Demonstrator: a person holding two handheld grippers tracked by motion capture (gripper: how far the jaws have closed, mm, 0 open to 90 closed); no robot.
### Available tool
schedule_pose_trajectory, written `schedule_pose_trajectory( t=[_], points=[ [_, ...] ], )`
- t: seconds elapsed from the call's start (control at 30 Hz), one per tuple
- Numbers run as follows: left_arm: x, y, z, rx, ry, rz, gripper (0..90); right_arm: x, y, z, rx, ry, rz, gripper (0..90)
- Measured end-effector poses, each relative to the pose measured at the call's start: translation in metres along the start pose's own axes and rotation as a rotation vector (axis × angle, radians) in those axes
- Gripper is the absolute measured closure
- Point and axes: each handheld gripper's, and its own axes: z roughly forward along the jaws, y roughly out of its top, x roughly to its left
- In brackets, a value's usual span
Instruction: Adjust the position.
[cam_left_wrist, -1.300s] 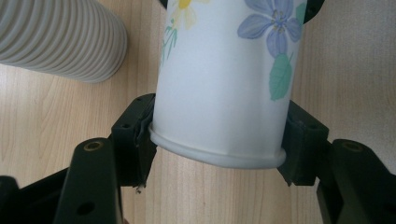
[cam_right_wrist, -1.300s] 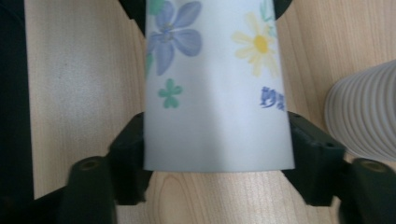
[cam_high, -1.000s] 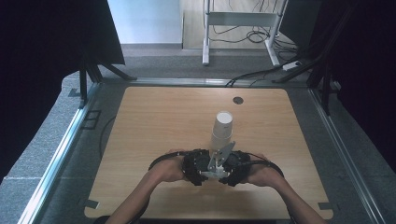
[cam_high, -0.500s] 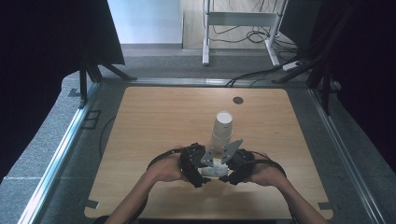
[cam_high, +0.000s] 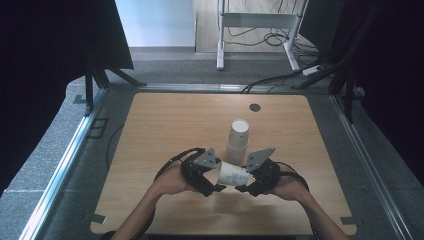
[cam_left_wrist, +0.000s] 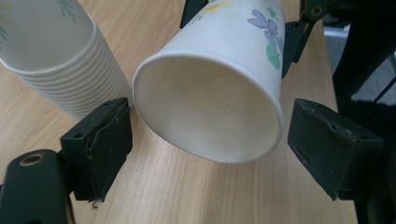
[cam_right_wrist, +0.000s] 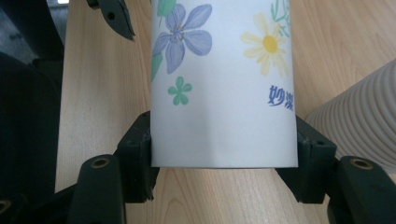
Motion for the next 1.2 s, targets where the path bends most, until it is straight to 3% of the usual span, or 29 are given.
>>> schedule_pose_trajectory(
  t=[0.3,0.47,0.77,1.0,1.2],
  points=[
    [0.001,-0.006,-0.002,-0.087,-0.032,-0.038,14.3,0.001,-0.014,-0.001,-0.096,-0.019,0.013,36.9],
    [0.000,-0.008,-0.001,-0.105,-0.045,-0.048,14.8,0.002,-0.023,0.002,-0.135,-0.026,0.004,36.9],
    [0.001,-0.009,0.004,-0.119,-0.073,-0.063,14.8,0.003,-0.030,0.004,-0.180,-0.022,-0.034,36.9],
    [0.004,-0.008,0.006,-0.132,-0.099,-0.078,14.9,0.006,-0.030,0.006,-0.185,-0.010,-0.062,37.0],
    [0.005,-0.008,0.007,-0.150,-0.122,-0.084,19.8,0.007,-0.029,0.006,-0.194,-0.004,-0.074,36.9]
  ],
)
